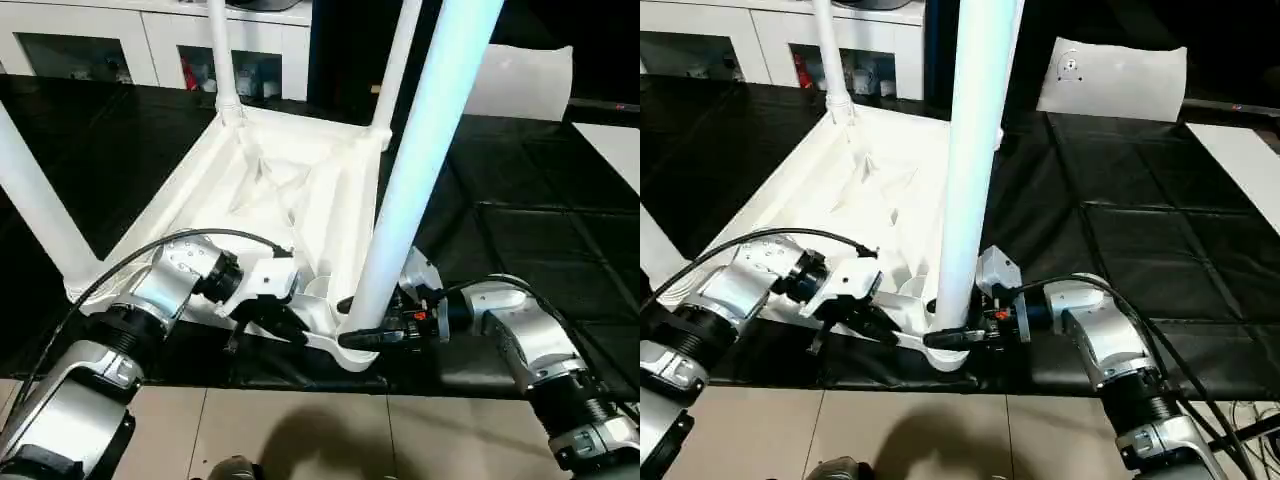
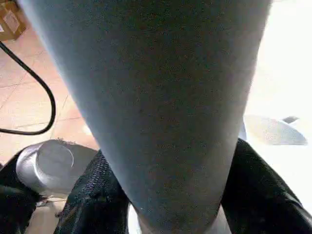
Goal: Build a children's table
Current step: Rotate leg to tighten
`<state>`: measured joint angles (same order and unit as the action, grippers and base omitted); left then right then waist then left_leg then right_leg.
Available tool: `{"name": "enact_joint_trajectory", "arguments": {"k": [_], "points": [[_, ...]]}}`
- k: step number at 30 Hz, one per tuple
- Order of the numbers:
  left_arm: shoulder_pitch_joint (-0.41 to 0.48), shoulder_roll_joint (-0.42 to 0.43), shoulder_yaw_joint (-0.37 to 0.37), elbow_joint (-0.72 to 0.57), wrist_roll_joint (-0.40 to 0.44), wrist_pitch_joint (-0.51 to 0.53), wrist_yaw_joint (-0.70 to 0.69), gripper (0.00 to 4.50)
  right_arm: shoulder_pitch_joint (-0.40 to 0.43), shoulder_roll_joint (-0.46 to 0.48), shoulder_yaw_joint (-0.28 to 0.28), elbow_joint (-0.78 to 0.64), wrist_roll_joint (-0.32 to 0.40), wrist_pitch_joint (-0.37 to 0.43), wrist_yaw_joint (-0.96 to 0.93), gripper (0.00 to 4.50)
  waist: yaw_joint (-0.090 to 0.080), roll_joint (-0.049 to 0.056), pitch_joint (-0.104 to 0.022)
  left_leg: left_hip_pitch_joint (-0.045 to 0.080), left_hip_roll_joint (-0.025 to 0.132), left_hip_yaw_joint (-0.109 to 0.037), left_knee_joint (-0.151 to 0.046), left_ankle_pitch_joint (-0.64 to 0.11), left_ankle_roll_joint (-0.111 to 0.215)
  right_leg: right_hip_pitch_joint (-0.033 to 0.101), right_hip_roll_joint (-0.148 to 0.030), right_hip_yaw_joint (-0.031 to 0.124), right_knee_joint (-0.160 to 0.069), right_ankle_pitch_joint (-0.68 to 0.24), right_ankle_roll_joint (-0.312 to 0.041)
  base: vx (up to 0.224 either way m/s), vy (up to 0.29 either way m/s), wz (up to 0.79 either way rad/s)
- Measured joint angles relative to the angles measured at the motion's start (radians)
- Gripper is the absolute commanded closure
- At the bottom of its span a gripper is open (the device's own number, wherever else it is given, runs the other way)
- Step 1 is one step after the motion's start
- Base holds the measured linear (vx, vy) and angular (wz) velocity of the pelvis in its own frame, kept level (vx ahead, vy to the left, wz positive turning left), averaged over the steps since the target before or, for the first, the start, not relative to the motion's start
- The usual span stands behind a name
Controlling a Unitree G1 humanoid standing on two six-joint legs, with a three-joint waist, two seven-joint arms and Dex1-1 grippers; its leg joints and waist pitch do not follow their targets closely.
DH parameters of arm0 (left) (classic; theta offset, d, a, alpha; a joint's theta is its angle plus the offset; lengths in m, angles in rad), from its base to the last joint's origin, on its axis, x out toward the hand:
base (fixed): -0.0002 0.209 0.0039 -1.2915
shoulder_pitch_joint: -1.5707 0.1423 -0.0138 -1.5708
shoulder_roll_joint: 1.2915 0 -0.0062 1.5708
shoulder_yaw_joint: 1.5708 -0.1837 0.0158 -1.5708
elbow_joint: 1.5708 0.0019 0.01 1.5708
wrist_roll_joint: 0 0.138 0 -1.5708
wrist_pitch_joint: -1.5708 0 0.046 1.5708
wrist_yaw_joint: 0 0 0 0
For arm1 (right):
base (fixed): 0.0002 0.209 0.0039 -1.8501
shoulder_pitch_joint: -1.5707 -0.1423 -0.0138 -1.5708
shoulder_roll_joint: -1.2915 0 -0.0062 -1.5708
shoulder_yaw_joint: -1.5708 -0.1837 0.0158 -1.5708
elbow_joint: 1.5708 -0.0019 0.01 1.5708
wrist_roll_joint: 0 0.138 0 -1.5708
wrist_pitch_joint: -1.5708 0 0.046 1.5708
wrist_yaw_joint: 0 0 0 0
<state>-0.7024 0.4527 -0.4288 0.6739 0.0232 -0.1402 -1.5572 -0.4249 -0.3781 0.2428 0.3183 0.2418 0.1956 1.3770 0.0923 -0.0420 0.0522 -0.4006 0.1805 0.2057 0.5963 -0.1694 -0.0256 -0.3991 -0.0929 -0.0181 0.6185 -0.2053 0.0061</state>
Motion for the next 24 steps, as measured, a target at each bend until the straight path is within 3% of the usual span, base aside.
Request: {"name": "enact_joint_trajectory", "arguments": {"k": [6,8,12,17,20,24], "points": [[-0.015,-0.013,0.002,0.008,0.009,0.039,0.033,4.50,0.002,0.003,-0.017,-0.003,0.003,0.033,-0.024,2.46,0.003,0.000,0.000,0.000,0.000,0.000,0.002,0.000,0.000,0.000,-0.001,0.000,0.002,0.000,0.000,0.000,0.000,0.00],[-0.016,-0.038,0.036,0.014,0.010,0.117,0.094,4.50,0.013,0.036,-0.046,-0.004,-0.002,0.040,-0.122,2.46,0.000,0.000,0.001,0.001,0.000,0.000,0.003,0.001,-0.002,0.000,-0.001,0.001,0.004,0.001,-0.001,0.000,0.000,0.00],[-0.021,-0.083,0.083,0.033,0.012,0.224,0.229,4.50,0.038,0.105,-0.117,-0.024,-0.024,0.089,-0.338,2.48,-0.022,0.001,0.002,0.001,-0.001,0.000,0.003,0.003,-0.005,-0.002,0.000,0.003,0.004,0.001,-0.001,0.000,0.000,0.00],[-0.044,-0.193,0.129,0.079,0.014,0.322,0.433,4.50,0.035,0.206,-0.217,-0.037,-0.088,0.157,-0.644,2.49,-0.065,0.002,0.002,0.001,-0.001,0.000,0.002,0.003,-0.005,-0.004,0.000,0.004,0.003,0.003,-0.001,0.000,0.000,0.00],[-0.066,-0.267,0.158,0.096,0.039,0.379,0.585,4.50,-0.009,0.304,-0.269,-0.018,-0.147,0.191,-0.895,2.49,-0.076,0.004,0.002,0.001,-0.001,0.000,0.000,0.003,-0.005,-0.006,0.001,0.004,0.003,0.004,0.001,0.000,0.000,0.00],[-0.076,-0.304,0.166,0.093,0.046,0.412,0.649,4.50,-0.025,0.342,-0.279,-0.017,-0.177,0.195,-1.020,2.49,-0.075,0.006,0.001,0.000,-0.001,0.000,-0.008,0.003,-0.005,-0.005,0.001,0.002,-0.004,0.004,0.002,0.000,0.000,0.00]]}}
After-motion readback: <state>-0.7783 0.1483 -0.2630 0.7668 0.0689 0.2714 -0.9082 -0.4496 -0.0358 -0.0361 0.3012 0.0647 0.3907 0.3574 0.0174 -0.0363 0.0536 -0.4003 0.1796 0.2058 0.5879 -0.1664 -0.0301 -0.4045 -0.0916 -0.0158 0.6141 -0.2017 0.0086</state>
